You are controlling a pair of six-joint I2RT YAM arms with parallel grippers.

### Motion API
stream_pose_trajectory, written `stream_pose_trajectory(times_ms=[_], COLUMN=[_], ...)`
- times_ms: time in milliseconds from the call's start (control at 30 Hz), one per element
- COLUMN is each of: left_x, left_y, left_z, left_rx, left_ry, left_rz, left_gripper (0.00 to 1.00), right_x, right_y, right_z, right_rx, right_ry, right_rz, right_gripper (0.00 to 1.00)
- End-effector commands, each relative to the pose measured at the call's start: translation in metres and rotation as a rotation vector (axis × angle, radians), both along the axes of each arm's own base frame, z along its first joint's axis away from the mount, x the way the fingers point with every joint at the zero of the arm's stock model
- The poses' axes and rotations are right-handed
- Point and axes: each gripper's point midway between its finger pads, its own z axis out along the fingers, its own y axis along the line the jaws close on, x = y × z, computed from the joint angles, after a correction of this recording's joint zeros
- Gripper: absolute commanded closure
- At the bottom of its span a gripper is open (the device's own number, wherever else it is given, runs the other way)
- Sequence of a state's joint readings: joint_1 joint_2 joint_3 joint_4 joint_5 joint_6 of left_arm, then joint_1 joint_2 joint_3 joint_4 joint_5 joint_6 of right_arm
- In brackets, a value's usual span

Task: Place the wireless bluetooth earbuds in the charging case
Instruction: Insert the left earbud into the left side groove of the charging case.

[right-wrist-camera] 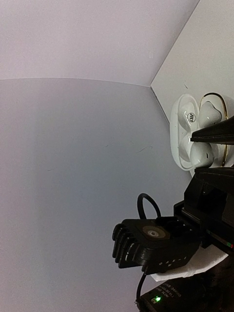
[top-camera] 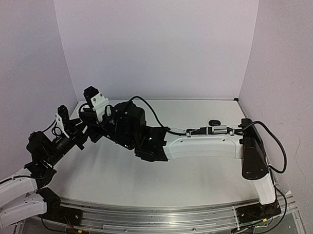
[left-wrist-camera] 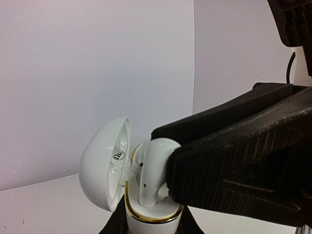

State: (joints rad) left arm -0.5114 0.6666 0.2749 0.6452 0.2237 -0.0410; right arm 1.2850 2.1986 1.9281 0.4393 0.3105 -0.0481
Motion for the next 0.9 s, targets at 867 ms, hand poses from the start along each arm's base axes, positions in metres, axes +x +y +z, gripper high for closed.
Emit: stream_pose_trajectory(times_ms=[867], left_x=[-0.011], left_y=[-0.004], left_z=[0.034], left_rx=[-0.086], left_ry=[0.015], left_rz=[-0.081], left_gripper=[1.00], right_x=[-0.003], right_y=[-0.034], right_z=[0.101], right_rx=[0.134], right_ry=[-0.075], right_rz=[-0.044], right_gripper=[0.53])
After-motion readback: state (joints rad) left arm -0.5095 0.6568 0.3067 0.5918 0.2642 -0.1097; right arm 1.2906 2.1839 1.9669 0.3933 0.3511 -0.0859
